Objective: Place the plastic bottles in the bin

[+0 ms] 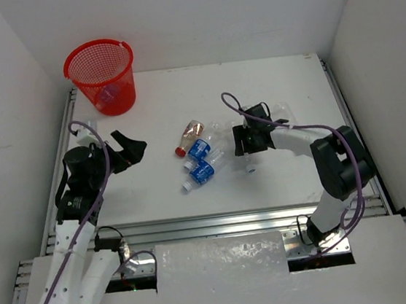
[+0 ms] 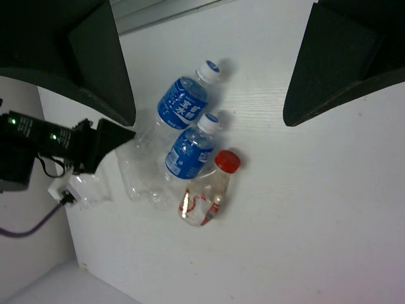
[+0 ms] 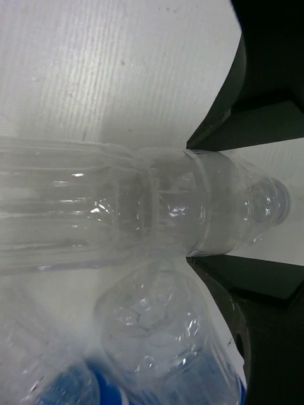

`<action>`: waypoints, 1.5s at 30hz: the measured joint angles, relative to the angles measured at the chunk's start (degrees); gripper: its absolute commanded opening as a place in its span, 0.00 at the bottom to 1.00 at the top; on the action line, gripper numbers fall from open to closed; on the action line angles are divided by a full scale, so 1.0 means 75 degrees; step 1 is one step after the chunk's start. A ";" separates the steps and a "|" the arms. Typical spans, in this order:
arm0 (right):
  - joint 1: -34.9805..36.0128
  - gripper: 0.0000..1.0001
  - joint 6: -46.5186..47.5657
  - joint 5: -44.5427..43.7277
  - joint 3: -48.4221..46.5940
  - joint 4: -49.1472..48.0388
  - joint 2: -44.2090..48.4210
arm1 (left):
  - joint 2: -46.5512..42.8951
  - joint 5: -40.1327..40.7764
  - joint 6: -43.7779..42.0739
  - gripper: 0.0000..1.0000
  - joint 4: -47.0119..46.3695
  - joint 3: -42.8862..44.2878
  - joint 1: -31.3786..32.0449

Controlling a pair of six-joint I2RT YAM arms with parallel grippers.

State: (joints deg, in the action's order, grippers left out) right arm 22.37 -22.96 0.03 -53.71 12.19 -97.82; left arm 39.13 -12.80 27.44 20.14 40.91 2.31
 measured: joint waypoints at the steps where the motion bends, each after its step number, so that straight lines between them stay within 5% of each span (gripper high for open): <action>1: -0.0023 0.56 -0.0009 0.0000 -0.0041 -0.0023 -0.0076 | -0.0041 -0.0178 0.0006 1.00 -0.0009 -0.0067 0.0000; 3: -0.0085 0.54 -0.0003 -0.0119 0.0020 -0.0131 -0.0009 | -0.0090 -0.0580 0.0160 1.00 -0.0198 -0.0198 0.0017; 7: -0.0286 0.15 -0.0044 -0.0152 0.0536 -0.0286 0.0443 | 0.0035 -0.0968 0.0650 1.00 -0.0968 -0.0621 0.0568; 11: -0.0382 0.17 -0.0052 -0.0047 0.1419 -0.0117 0.1766 | 0.0697 -0.1122 0.1148 1.00 -0.2090 -0.0982 0.1804; 18: -0.0361 0.12 -0.0513 0.3870 0.3077 -0.1833 0.5875 | 0.2509 -0.2247 0.1862 1.00 -0.4908 -0.1186 0.3153; 23: -0.0189 0.12 -0.1259 0.5753 0.3095 -0.2897 0.6234 | 0.3445 -0.2678 0.2072 1.00 -0.6257 -0.0764 0.4010; 29: 0.0300 0.15 -0.1693 0.6586 0.2999 -0.3217 0.6196 | 0.3826 -0.2806 0.2165 0.95 -0.6971 -0.0090 0.4570; 31: 0.0562 0.25 -0.1714 0.6735 0.2894 -0.3223 0.6184 | 0.3943 -0.2763 0.2107 0.59 -0.6936 0.0306 0.4605; 32: 0.0647 0.36 -0.1728 0.6773 0.2853 -0.3229 0.6184 | 0.3984 -0.2771 0.2113 0.13 -0.6933 0.0443 0.4605; 33: 0.0697 0.75 -0.1751 0.6741 0.2812 -0.3249 0.6187 | 0.4004 -0.2798 0.2005 0.06 -0.6907 0.0568 0.4605; 34: 0.0699 0.99 -0.1731 0.6659 0.2757 -0.3246 0.6187 | 0.4019 -0.2804 0.1967 0.03 -0.6843 0.0664 0.4605; 37: 0.0699 0.99 -0.1515 0.5890 0.2602 -0.2774 0.6292 | 0.4013 -0.2381 0.1612 0.00 -0.5913 0.1265 0.4596; 40: 0.0731 0.99 -0.1466 0.3850 0.2407 -0.1649 0.6615 | 0.4016 -0.0973 0.0991 0.00 -0.4016 0.2512 0.4313; 45: 0.0653 0.99 -0.1443 0.1320 0.2690 -0.0163 0.7146 | 0.4843 0.2369 0.0286 0.00 -0.1355 0.6000 0.2055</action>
State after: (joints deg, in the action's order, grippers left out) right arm 27.27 -33.78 9.93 -33.54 10.96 -44.23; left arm 75.46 4.97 29.58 9.98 85.91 17.72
